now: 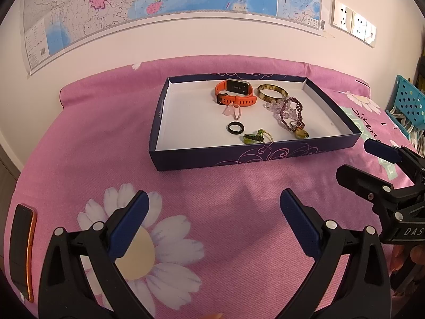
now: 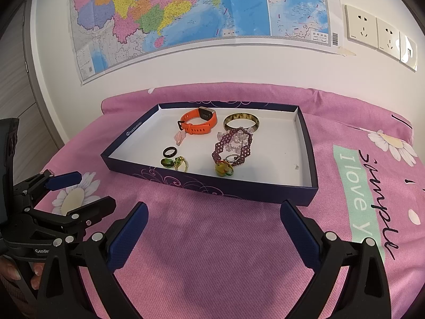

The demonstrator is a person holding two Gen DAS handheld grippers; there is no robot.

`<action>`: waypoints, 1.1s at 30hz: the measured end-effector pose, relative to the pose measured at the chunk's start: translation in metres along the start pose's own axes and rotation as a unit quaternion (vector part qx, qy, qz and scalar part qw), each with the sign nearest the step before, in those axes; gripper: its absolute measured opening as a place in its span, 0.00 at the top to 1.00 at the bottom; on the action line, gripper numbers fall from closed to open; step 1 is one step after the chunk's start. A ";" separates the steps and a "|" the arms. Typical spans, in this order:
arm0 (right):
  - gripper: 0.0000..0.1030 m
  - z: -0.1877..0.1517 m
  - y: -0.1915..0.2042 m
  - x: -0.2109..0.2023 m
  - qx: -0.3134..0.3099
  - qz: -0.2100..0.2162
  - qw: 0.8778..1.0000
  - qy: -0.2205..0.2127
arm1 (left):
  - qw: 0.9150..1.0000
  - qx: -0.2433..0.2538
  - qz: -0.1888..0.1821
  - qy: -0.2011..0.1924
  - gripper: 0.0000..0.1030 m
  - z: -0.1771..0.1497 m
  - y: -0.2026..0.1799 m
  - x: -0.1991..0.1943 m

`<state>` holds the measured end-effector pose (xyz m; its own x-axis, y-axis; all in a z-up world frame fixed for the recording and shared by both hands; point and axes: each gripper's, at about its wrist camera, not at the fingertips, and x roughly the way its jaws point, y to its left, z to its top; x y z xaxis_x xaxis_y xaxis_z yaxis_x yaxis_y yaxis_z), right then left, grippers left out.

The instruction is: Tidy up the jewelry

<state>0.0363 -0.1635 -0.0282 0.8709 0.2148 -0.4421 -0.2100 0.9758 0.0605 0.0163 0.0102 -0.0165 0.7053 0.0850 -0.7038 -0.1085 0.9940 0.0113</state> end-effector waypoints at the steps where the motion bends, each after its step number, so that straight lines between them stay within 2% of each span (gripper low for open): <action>1: 0.07 0.000 0.000 0.000 0.000 0.000 1.000 0.000 | 1.000 0.000 0.000 0.000 0.06 0.000 0.000 0.000; 33: 0.07 0.002 -0.001 -0.002 0.001 0.000 1.000 -0.003 | 1.000 0.003 0.002 -0.002 0.06 -0.001 -0.002 -0.001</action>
<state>0.0359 -0.1648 -0.0252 0.8735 0.2152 -0.4367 -0.2093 0.9759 0.0624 0.0156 0.0082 -0.0164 0.7072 0.0886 -0.7015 -0.1062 0.9942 0.0186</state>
